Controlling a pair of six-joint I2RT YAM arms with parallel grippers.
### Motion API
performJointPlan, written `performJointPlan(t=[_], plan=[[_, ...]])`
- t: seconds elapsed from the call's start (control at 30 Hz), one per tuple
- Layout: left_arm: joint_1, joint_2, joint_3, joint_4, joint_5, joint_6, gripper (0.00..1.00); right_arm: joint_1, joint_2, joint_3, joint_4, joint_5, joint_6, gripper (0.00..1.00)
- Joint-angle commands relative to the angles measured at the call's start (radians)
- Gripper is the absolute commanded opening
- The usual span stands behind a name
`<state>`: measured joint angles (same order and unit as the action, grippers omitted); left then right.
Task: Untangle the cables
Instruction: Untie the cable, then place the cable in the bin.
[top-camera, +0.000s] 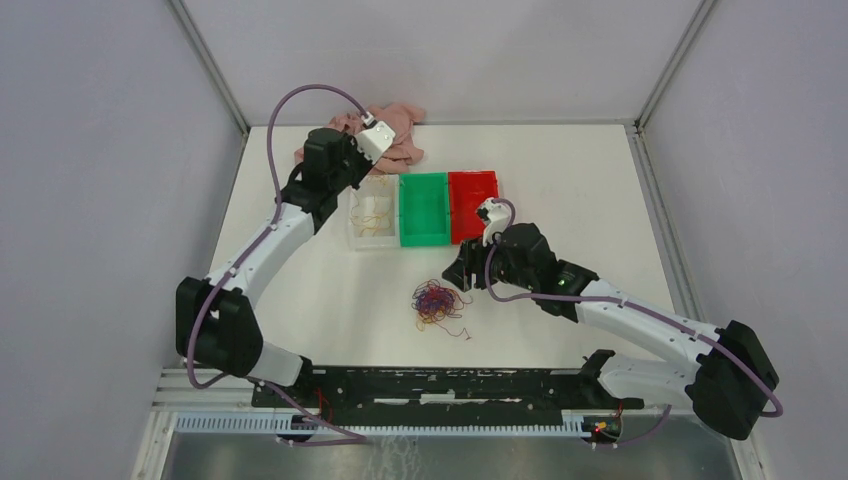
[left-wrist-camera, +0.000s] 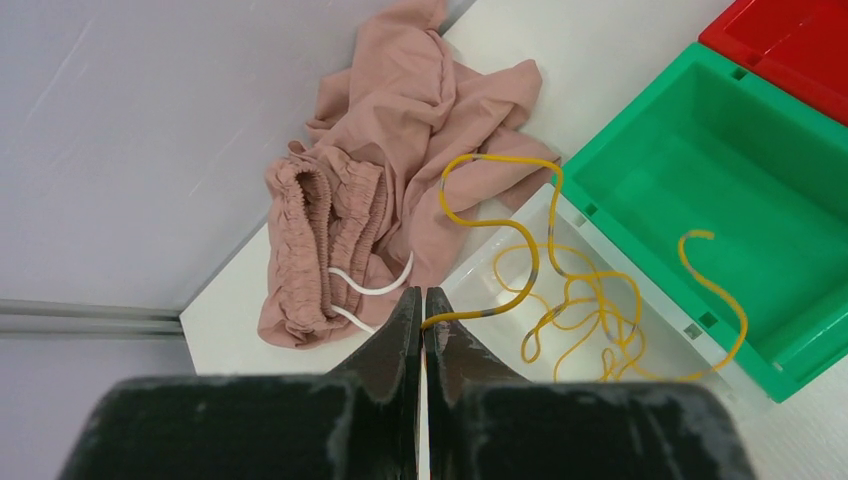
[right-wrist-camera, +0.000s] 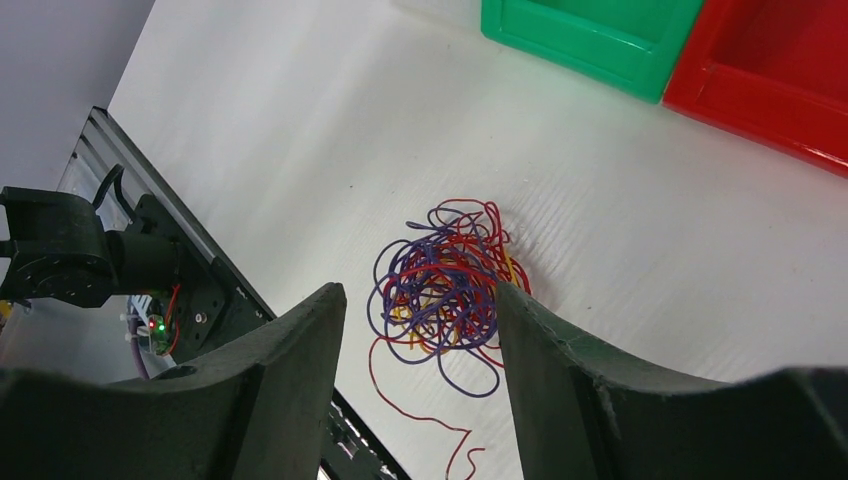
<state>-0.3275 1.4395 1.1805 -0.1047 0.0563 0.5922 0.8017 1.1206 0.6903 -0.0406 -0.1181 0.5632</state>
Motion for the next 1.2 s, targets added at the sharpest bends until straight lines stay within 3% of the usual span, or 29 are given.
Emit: performJointPlan(t=[0.0, 0.5, 1.17], plan=[[0.0, 0.044, 0.04, 0.087, -0.011, 0.014, 0.03, -0.01, -0.002, 0.047, 0.037, 0.018, 0.002, 0.63], [0.012, 0.195, 0.032, 0.132, -0.116, 0.123, 0.03, -0.077, -0.012, 0.054, 0.028, -0.022, 0.02, 0.62], [0.012, 0.262, 0.007, 0.104, -0.198, 0.15, 0.03, -0.127, 0.007, 0.067, 0.021, -0.07, 0.045, 0.6]])
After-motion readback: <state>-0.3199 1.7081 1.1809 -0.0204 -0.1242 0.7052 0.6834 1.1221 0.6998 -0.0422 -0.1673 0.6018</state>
